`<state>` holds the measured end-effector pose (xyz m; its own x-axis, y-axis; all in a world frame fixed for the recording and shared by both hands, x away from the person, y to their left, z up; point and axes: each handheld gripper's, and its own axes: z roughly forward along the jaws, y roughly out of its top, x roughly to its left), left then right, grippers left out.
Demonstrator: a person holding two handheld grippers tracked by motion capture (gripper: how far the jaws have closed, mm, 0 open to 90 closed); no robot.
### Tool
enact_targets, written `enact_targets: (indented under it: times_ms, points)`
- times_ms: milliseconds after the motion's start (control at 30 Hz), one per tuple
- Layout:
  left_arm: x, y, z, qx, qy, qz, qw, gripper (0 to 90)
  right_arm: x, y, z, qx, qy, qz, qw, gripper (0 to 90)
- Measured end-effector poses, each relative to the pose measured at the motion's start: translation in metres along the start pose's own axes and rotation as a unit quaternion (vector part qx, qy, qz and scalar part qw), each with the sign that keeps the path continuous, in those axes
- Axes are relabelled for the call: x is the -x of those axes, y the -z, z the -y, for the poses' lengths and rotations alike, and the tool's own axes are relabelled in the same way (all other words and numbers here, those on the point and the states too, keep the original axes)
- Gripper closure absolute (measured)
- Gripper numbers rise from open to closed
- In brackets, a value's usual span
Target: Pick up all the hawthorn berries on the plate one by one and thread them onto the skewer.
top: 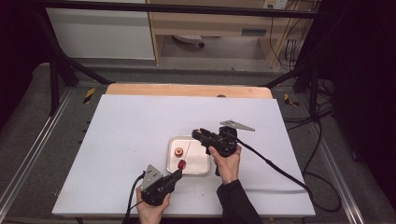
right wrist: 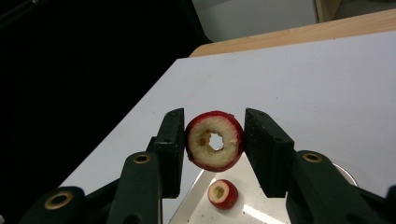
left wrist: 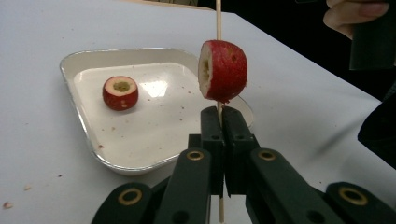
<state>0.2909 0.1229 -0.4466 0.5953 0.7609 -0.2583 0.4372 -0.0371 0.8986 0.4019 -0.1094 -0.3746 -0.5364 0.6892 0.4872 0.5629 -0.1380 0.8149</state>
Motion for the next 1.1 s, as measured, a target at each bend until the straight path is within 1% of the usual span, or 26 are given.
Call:
enact_targets:
  times_ms: [67, 100, 133, 233, 367, 467, 600, 800, 967, 1033, 1100]
  points:
    - [0.002, -0.002, 0.000, 0.000, -0.002, 0.000, 1.0000, 88.4, -0.001, 0.000, 0.000, 0.009, 0.002, -0.002, 1.0000, 59.9]
    - [0.003, -0.002, 0.000, -0.001, 0.004, 0.005, 1.0000, 88.4, -0.001, 0.000, 0.000, 0.011, 0.000, -0.004, 0.9999, 59.9]
    - [0.003, -0.003, 0.000, -0.001, 0.001, 0.002, 1.0000, 88.4, -0.001, 0.001, 0.000, 0.013, 0.002, -0.004, 0.9999, 59.9]
    - [0.002, -0.004, -0.001, -0.002, 0.005, 0.002, 1.0000, 88.5, -0.002, 0.002, 0.000, 0.017, 0.004, -0.007, 0.9998, 59.9]
    - [0.002, -0.005, -0.001, -0.001, 0.009, 0.003, 0.9999, 88.5, -0.004, 0.003, 0.001, 0.017, 0.001, -0.014, 0.9997, 59.9]
    - [0.002, -0.005, -0.002, 0.000, 0.011, 0.005, 0.9999, 88.5, -0.004, 0.003, 0.002, 0.018, 0.006, -0.018, 0.9997, 59.9]
    - [0.002, -0.005, -0.003, 0.002, 0.012, 0.006, 0.9999, 88.5, -0.005, 0.003, 0.003, 0.016, 0.004, -0.021, 0.9997, 59.9]
    - [0.001, -0.006, -0.003, 0.000, 0.015, 0.005, 0.9999, 88.5, -0.006, 0.003, 0.005, 0.014, 0.008, -0.024, 0.9996, 60.0]
    - [0.001, -0.005, -0.003, 0.004, 0.034, 0.015, 0.9993, 88.5, -0.006, 0.002, 0.006, 0.009, 0.015, -0.028, 0.9994, 60.0]
    - [0.002, -0.006, -0.003, 0.006, 0.046, 0.017, 0.9988, 88.5, -0.007, 0.002, 0.008, 0.012, 0.022, -0.029, 0.9993, 60.0]
    - [0.004, -0.007, -0.003, 0.008, 0.055, 0.015, 0.9984, 88.5, -0.008, 0.002, 0.010, 0.016, 0.023, -0.030, 0.9992, 60.0]
